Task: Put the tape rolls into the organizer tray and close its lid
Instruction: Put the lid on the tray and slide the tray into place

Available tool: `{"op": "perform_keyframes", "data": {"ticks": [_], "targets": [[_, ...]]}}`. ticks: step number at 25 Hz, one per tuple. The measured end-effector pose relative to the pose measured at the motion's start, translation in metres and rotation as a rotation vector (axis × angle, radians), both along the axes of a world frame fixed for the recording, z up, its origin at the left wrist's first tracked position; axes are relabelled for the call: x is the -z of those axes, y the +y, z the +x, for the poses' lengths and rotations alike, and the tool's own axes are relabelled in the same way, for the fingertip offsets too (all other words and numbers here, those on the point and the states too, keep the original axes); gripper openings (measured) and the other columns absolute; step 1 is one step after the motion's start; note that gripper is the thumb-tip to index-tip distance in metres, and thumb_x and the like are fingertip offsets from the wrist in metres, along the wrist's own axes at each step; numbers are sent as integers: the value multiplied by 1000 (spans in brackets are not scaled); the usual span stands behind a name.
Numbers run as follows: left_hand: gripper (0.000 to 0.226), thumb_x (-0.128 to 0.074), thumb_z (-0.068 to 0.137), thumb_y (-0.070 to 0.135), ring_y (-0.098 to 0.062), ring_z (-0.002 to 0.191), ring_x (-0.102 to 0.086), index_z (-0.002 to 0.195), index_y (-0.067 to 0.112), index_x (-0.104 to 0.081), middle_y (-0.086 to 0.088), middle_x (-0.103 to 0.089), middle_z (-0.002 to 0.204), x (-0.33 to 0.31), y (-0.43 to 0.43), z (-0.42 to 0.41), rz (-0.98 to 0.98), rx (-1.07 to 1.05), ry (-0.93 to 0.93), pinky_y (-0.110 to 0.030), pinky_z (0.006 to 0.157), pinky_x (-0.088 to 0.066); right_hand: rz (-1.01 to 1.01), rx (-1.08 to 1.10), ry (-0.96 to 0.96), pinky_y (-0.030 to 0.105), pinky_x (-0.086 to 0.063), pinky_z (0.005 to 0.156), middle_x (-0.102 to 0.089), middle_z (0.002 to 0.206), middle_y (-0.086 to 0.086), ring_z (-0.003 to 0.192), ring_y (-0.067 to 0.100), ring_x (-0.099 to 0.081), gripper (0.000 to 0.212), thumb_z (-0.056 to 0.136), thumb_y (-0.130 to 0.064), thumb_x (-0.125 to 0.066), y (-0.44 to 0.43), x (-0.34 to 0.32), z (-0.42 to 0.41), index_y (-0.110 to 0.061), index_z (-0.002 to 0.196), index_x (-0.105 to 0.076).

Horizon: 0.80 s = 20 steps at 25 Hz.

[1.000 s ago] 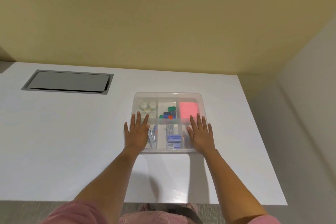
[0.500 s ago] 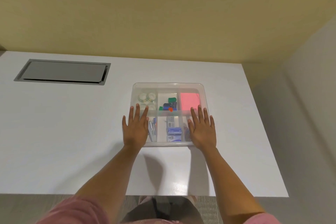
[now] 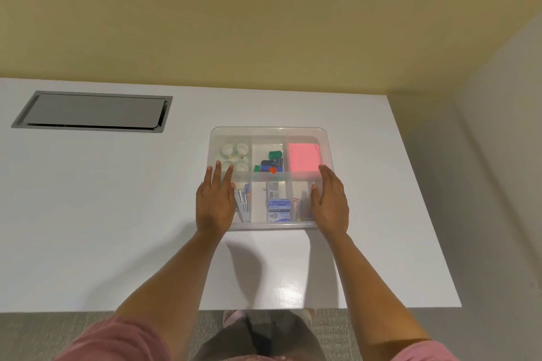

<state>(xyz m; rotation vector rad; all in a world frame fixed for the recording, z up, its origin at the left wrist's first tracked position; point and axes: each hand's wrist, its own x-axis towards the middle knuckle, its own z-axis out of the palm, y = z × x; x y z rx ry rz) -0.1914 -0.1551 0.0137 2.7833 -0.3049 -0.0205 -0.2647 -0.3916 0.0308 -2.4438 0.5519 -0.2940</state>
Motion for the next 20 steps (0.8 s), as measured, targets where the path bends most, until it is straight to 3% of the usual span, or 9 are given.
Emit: {"op": "perform_keyframes", "data": {"ticks": [2, 4, 7, 10, 12, 15, 20], "targets": [[48, -41, 99, 18, -26, 144, -22, 146, 17, -29, -6, -22, 157, -7, 0, -3, -211, -80, 18, -44, 111, -34, 199, 149, -71, 40, -39, 103, -40, 144, 3, 133, 20, -35, 46, 96, -15, -44, -2, -5, -2, -18, 140, -33], [46, -38, 101, 18, -23, 142, -26, 146, 14, -28, -5, -24, 157, -5, 3, -10, -449, -238, 76, -42, 114, -31, 459, 319, -147, 41, -40, 105, -46, 138, 8, 125, 24, -44, 41, 96, -11, -46, -5, -4, -11, -14, 136, -39], [40, -37, 102, 20, -31, 132, -44, 140, 8, -37, -13, -45, 144, -2, 7, -35, -748, -512, 150, -43, 111, -36, 778, 499, -120, 37, -42, 105, -58, 130, 10, 117, 24, -55, 30, 95, -24, -52, -2, 9, -39, -15, 123, -55], [37, -37, 102, 28, -35, 116, -55, 126, 6, -54, -17, -61, 125, -5, 8, -59, -879, -698, 246, -38, 102, -40, 1008, 516, -142, 37, -51, 98, -65, 112, 9, 106, 21, -60, 26, 94, -31, -54, 9, 14, -62, -12, 107, -67], [41, -35, 101, 36, -36, 112, -56, 117, 7, -59, -17, -64, 118, -6, 9, -64, -924, -728, 313, -40, 99, -41, 1146, 541, -201, 25, -58, 85, -63, 111, 11, 102, 19, -59, 30, 94, -26, -55, 13, 9, -64, -4, 113, -64], [43, -34, 101, 39, -37, 113, -54, 119, 9, -59, -18, -62, 121, -11, 10, -62, -909, -724, 366, -41, 100, -40, 1186, 569, -212, 16, -57, 70, -62, 103, 10, 96, 19, -58, 30, 94, -23, -55, 12, 5, -61, -3, 115, -62], [43, -33, 101, 37, -38, 111, -54, 119, 9, -60, -20, -63, 120, -15, 10, -65, -830, -723, 322, -38, 95, -39, 1077, 677, -220, 37, -55, 89, -66, 104, 14, 99, 27, -63, 28, 94, -22, -56, 17, 6, -58, -2, 113, -63]]}}
